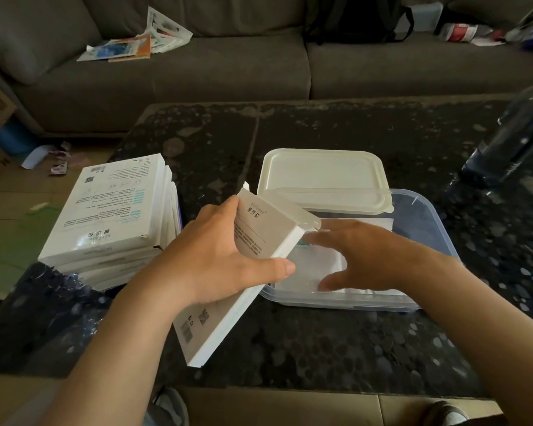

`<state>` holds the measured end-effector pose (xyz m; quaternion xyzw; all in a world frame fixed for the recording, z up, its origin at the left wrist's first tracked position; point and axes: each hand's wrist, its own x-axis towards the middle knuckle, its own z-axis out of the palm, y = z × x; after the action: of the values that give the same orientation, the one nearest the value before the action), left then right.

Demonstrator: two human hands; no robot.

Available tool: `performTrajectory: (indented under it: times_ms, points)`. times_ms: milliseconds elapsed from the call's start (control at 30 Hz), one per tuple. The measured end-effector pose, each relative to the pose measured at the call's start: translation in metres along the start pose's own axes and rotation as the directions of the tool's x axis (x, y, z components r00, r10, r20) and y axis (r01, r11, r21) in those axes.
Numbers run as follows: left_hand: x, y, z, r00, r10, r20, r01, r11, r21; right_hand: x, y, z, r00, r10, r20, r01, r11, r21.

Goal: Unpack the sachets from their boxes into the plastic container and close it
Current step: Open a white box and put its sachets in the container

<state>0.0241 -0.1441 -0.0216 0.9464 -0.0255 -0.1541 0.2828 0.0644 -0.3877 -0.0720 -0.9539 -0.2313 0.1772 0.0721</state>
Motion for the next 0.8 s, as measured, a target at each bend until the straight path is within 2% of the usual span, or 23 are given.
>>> performTrajectory:
  times_ms: [167, 800]
  points:
    - [0.001, 0.000, 0.003, 0.999, -0.006, 0.039, 0.005, 0.999, 0.036, 0.004, 0.003, 0.010, 0.996, -0.044, 0.078, 0.046, 0.998, -0.035]
    - [0.005, 0.002, 0.011, 0.998, 0.019, 0.062, -0.025, 0.995, 0.099, 0.002, -0.005, 0.007, 0.989, -0.077, 0.129, 0.086, 0.994, -0.069]
